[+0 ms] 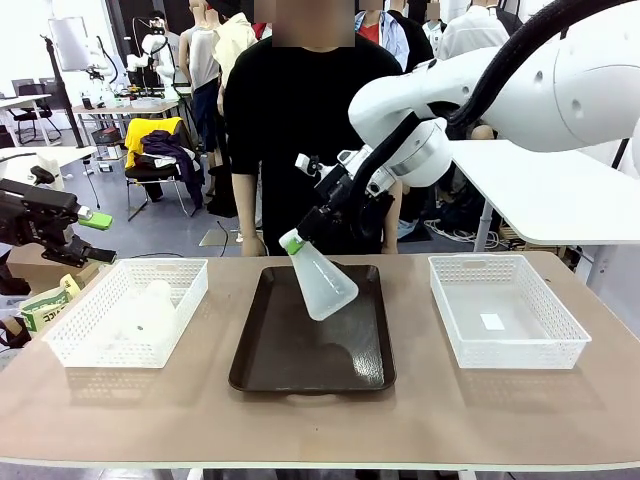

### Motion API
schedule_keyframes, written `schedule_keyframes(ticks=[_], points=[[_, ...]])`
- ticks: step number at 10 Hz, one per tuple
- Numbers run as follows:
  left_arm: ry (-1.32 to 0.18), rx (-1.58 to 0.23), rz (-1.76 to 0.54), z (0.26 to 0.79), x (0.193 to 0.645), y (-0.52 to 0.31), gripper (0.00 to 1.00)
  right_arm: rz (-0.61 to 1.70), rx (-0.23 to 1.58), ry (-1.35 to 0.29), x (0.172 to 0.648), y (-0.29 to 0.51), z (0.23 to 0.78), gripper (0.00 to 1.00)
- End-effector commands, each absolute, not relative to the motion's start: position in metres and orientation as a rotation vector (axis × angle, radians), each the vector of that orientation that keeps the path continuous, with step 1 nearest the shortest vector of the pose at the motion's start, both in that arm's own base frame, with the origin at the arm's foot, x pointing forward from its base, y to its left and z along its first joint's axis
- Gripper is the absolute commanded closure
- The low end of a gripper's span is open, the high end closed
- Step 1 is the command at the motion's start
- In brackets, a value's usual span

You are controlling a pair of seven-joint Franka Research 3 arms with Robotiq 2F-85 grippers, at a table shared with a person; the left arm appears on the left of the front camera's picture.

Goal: Prepare the laboratory tools.
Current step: Place the picked Big flask upright in the Handle tray as instructed by the person.

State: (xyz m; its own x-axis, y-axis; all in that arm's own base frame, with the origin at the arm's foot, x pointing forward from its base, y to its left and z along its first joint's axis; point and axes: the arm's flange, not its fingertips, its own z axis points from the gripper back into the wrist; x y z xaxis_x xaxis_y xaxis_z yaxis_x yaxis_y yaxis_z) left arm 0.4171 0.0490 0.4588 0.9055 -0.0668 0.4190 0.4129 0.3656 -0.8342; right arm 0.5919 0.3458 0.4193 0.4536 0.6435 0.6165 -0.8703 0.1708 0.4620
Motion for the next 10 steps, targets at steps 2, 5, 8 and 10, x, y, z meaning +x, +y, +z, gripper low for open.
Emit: schedule_keyframes(ticks=[2, 5, 8, 10], points=[[-0.338, -1.176, -0.312, 0.461, 0.417, 0.05, 0.0, 1.278, 0.997, -0.504, 0.574, 0.327, 0.416, 1.0], [-0.338, -1.176, -0.312, 0.461, 0.417, 0.05, 0.0, 1.264, 0.96, -0.497, 0.59, 0.339, 0.421, 1.0], [-0.338, -1.176, -0.312, 0.461, 0.417, 0.05, 0.0, 1.264, 0.96, -0.497, 0.59, 0.339, 0.421, 1.0], [-0.338, -1.176, -0.312, 0.461, 0.417, 0.05, 0.0, 1.315, 0.98, -0.554, 0.592, 0.335, 0.41, 1.0]])
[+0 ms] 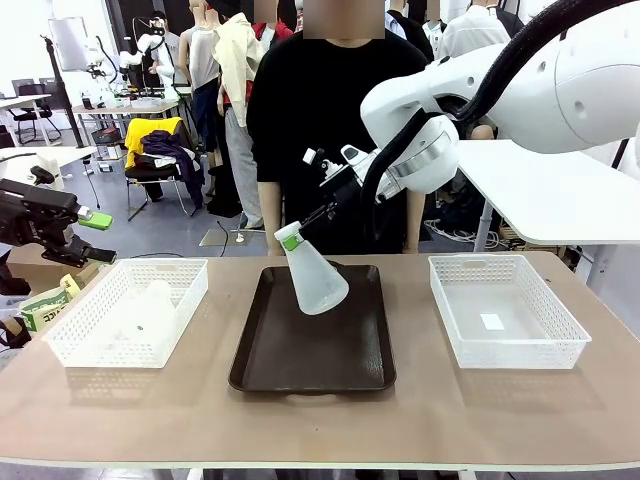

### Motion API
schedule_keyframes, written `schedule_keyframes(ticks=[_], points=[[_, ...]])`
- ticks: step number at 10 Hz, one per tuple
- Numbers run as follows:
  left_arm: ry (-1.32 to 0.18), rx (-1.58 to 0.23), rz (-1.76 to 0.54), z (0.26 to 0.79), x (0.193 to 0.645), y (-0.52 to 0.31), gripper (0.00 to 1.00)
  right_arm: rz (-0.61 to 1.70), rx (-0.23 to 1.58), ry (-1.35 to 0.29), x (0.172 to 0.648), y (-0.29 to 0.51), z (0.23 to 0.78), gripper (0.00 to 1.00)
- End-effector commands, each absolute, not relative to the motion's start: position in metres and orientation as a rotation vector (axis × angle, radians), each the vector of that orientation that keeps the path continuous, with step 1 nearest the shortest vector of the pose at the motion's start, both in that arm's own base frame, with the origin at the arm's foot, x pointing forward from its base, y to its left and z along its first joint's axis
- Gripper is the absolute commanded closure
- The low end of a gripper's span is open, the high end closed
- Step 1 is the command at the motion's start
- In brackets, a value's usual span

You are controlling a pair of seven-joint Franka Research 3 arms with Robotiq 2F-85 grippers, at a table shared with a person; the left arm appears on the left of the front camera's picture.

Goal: Prepare the laboratory tools.
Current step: Place the picked Big flask upright in the Handle tray as instructed by the person.

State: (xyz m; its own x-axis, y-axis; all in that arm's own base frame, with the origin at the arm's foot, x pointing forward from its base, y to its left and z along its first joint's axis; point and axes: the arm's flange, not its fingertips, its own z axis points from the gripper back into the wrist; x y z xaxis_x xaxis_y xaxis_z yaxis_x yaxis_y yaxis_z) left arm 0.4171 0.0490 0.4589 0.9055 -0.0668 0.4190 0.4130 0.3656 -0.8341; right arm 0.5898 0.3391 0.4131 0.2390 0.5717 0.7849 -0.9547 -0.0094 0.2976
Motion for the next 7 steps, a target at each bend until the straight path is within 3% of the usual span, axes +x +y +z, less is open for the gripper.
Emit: schedule_keyframes(ticks=[1, 4, 7], points=[[-0.338, -1.176, -0.312, 0.461, 0.417, 0.05, 0.0, 1.335, 1.022, -0.629, 0.594, 0.33, 0.408, 1.0], [-0.338, -1.176, -0.312, 0.461, 0.417, 0.05, 0.0, 1.456, 1.152, -0.973, 0.603, 0.304, 0.396, 1.0], [-0.338, -1.176, -0.312, 0.461, 0.417, 0.05, 0.0, 1.373, 1.162, -1.077, 0.615, 0.296, 0.373, 1.0]])
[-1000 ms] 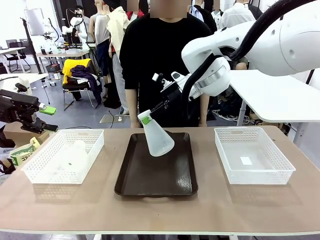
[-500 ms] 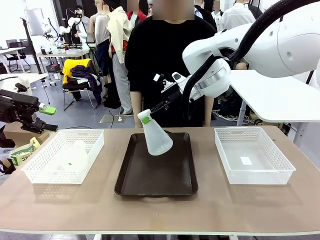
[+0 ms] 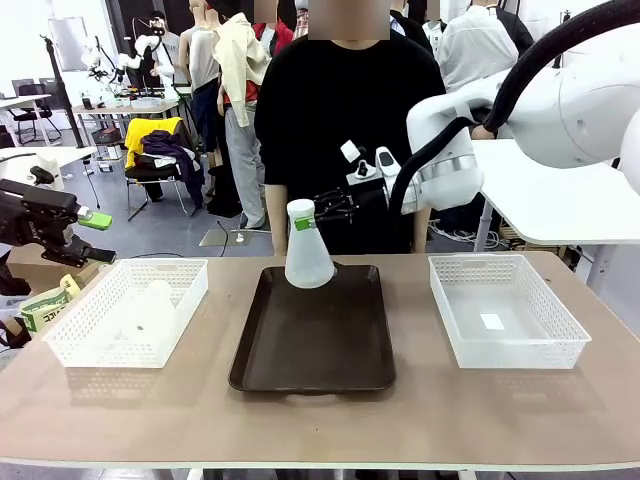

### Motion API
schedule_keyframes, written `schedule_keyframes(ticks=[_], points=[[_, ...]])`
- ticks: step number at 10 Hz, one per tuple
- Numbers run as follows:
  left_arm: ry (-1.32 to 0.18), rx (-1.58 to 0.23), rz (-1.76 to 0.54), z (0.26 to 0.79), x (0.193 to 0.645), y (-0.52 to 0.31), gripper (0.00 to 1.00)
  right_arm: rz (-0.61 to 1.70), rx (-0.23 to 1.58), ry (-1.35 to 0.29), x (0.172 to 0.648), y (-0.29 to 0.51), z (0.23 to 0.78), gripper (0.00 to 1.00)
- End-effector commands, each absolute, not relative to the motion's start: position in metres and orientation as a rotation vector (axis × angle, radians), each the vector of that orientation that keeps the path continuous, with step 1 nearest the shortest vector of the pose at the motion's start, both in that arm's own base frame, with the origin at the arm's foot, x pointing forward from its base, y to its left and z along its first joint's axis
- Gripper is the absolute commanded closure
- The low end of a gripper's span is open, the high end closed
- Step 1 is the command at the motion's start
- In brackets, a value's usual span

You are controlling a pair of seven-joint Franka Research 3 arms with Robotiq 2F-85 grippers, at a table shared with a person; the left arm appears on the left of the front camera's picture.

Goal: Prepare the laboratory tools.
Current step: Place the picked Big flask upright in the Handle tray as instructed by the person.

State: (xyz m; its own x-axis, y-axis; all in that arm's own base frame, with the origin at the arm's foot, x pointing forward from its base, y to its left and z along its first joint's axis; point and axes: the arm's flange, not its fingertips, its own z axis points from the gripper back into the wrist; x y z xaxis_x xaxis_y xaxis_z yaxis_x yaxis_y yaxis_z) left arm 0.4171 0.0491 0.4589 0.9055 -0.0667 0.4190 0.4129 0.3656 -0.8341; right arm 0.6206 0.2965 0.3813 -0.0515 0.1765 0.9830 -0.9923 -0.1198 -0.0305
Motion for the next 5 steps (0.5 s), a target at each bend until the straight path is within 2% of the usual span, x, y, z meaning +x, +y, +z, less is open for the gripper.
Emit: schedule_keyframes(ticks=[1, 5], points=[[-0.338, -1.176, -0.312, 0.461, 0.417, 0.05, 0.0, 1.337, 1.158, -1.11, 0.617, 0.296, 0.368, 1.0], [-0.338, -1.176, -0.312, 0.461, 0.417, 0.05, 0.0, 1.238, 1.141, -1.216, 0.622, 0.304, 0.347, 1.0]])
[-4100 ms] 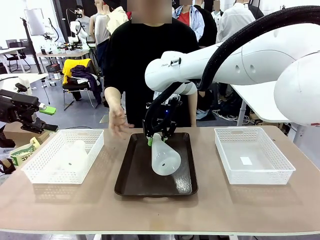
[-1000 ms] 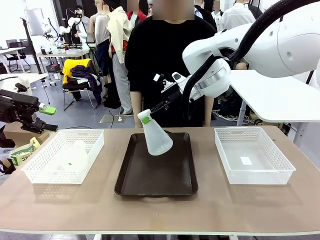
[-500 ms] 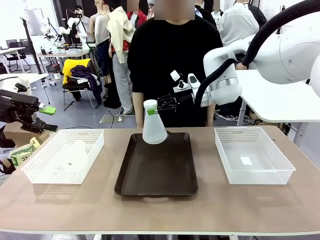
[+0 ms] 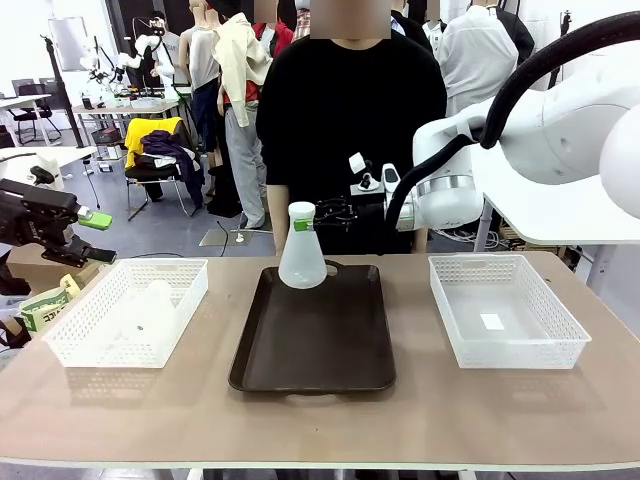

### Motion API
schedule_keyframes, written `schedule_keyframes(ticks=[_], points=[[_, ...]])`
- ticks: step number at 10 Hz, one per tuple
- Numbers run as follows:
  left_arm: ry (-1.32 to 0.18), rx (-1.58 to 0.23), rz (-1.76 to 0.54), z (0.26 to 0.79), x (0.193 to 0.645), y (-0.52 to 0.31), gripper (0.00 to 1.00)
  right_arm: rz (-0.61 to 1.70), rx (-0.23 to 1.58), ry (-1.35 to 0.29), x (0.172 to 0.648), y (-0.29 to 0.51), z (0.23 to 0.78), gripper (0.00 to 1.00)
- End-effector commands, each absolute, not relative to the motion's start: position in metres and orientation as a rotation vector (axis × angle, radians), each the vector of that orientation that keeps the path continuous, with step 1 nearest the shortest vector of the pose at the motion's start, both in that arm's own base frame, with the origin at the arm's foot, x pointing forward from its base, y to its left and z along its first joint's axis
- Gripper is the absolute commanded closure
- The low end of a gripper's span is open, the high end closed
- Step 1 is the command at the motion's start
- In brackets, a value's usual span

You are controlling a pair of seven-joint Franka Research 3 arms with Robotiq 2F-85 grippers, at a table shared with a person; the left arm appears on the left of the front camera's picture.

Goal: Prepare the laboratory tools.
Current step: Place the picked Big flask upright in the Handle tray as instructed by the person.

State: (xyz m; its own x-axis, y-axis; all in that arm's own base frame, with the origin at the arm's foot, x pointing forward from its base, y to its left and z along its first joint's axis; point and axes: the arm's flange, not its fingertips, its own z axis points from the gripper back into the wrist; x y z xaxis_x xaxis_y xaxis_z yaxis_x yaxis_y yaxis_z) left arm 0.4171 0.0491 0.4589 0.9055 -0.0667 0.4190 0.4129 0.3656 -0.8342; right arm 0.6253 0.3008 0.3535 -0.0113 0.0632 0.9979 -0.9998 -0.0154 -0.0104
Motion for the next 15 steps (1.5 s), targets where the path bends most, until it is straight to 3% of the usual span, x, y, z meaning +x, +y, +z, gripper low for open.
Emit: schedule_keyframes(ticks=[1, 8, 13, 15], points=[[-0.338, -1.176, -0.312, 0.461, 0.417, 0.05, 0.0, 1.234, 1.151, -1.197, 0.626, 0.308, 0.34, 1.0], [-0.338, -1.176, -0.312, 0.461, 0.417, 0.05, 0.0, 1.176, 1.199, -1.122, 0.634, 0.306, 0.308, 1.0], [-0.338, -1.176, -0.312, 0.461, 0.417, 0.05, 0.0, 1.179, 1.192, -1.078, 0.632, 0.303, 0.305, 0.05], [-0.338, -1.176, -0.312, 0.461, 0.417, 0.05, 0.0, 1.195, 1.189, -1.061, 0.631, 0.302, 0.306, 0.0]])
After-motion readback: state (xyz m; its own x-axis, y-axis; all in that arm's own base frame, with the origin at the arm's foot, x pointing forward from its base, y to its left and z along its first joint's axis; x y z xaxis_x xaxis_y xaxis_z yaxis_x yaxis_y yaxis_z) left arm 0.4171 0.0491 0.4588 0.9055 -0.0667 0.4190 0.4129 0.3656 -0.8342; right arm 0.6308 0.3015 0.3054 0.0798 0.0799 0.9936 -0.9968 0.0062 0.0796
